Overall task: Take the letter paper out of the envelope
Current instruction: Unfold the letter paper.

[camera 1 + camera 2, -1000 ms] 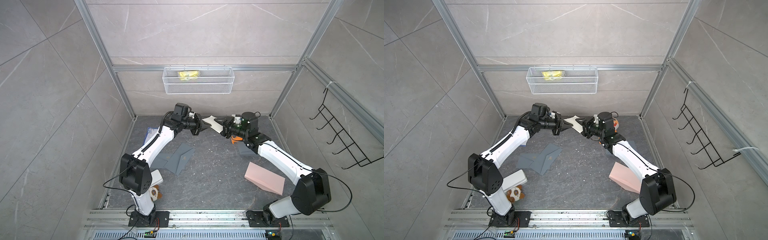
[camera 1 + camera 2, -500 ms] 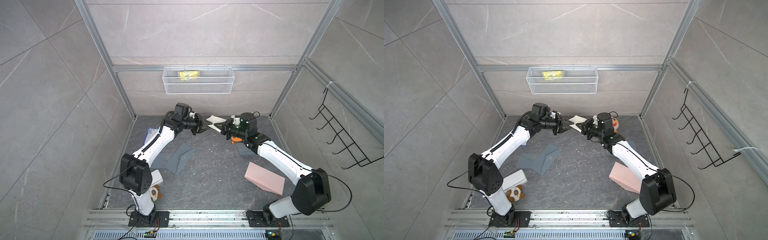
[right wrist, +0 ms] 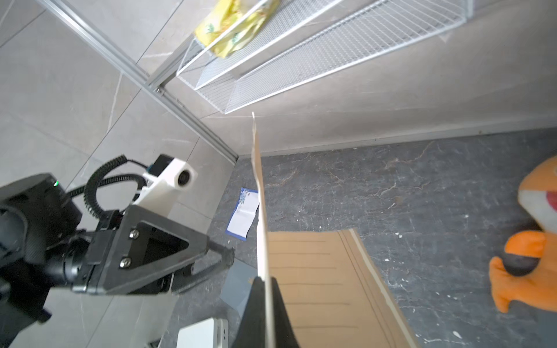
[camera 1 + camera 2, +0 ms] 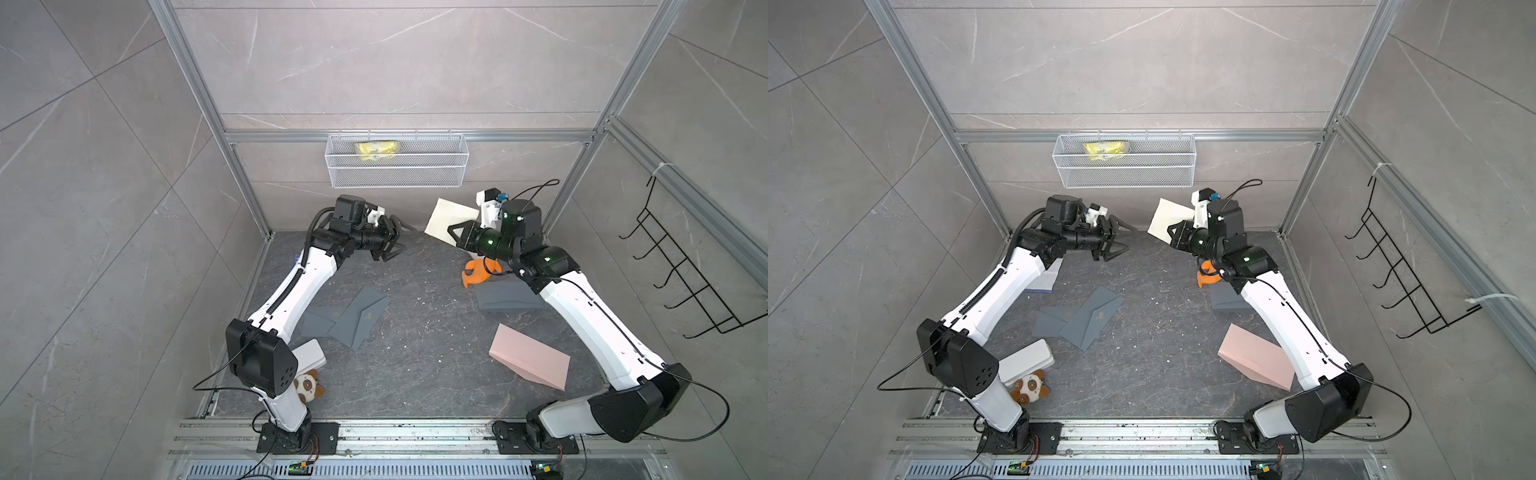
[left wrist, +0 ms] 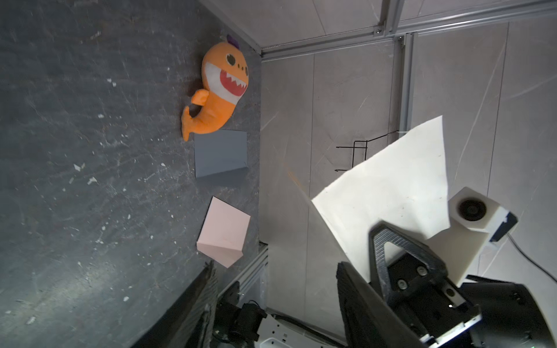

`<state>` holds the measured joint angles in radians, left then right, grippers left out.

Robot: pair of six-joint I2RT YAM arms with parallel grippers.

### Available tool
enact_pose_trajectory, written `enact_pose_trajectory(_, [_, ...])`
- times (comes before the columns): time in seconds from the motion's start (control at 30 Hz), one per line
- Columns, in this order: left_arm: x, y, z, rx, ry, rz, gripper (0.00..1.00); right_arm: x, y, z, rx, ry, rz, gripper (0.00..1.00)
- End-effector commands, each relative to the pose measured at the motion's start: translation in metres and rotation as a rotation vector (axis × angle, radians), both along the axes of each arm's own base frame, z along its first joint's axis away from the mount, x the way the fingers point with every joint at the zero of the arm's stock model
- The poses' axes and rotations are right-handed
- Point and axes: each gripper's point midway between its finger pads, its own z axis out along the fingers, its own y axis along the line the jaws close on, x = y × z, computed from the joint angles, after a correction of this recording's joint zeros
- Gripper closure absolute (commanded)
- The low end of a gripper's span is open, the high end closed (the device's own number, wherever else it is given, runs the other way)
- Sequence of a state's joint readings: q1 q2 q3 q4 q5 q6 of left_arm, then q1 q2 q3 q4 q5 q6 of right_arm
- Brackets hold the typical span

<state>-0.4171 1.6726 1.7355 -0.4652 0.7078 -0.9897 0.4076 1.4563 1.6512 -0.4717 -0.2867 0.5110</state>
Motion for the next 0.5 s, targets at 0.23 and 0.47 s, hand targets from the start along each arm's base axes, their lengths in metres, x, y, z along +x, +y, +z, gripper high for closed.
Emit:
enact_pose_trajectory(0.23, [-0.048,0.022,0.072,-0.068,-0.621,-0.236,0.13,-0.047,0.04,0.016,0.017,0.115,0.46,1.0])
enact_pose_trajectory(0.47, [-0.074,0.019,0.078,-0.13,-0.641,-0.374,0.11,-0.064,0.059,0.021,0.17,0.209,0.619,1.0])
